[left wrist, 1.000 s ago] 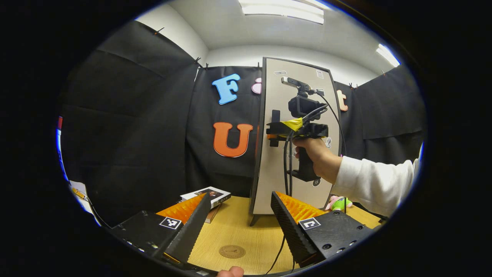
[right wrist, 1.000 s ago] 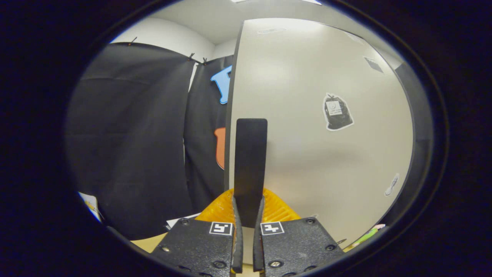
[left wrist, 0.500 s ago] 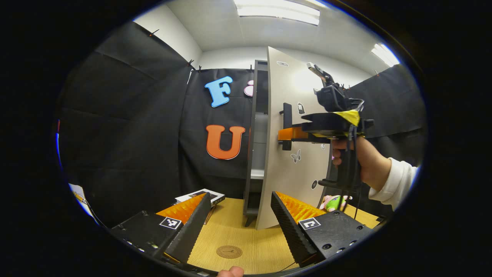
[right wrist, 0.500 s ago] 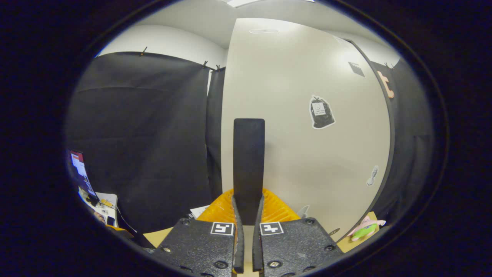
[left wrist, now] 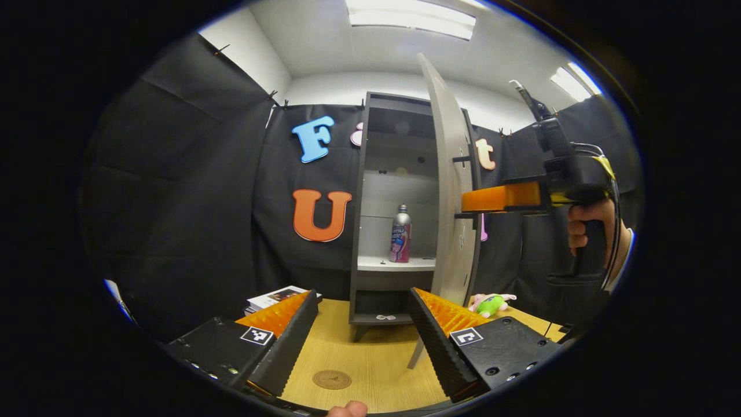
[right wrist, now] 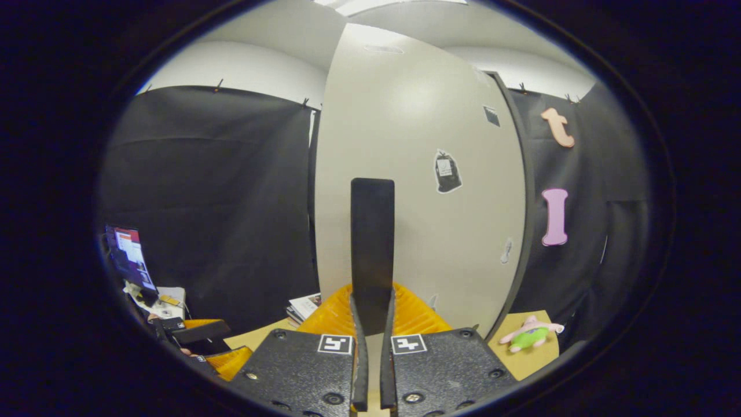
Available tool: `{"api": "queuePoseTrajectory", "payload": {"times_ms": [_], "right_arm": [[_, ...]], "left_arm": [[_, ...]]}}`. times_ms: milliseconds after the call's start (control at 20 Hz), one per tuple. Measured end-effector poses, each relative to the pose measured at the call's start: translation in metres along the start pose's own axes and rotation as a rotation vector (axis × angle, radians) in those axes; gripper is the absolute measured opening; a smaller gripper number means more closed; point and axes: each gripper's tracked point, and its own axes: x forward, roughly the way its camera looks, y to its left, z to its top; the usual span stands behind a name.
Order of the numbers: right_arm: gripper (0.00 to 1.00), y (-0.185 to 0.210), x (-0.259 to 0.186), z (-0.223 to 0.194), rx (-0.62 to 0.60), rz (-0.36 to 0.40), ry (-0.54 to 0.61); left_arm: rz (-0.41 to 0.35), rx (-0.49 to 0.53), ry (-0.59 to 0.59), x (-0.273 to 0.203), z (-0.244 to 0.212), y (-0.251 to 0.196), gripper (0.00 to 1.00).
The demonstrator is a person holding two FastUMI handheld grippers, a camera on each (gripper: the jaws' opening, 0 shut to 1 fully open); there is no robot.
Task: Open the cabinet door with the right hand, grasp the bottle in the cabinet with the left hand and place it on the coaster, then close the cabinet door with the right hand.
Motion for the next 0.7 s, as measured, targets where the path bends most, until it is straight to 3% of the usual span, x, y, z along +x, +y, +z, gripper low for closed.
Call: {"api": "queuePoseTrajectory", "payload": {"times_ms": [200, 700], "right_arm": [[0.11, -0.021, -0.027, -0.002, 0.017, -0.059, 0.003], [0.10, -0.089, -0.073, 0.000, 0.040, -0.308, -0.020]], "left_arm": [[-0.055, 0.008, 0.008, 0.002, -0.006, -0.025, 0.95], [-0.197, 0.026, 0.020, -0.005, -0.014, -0.088, 0.95]]}}
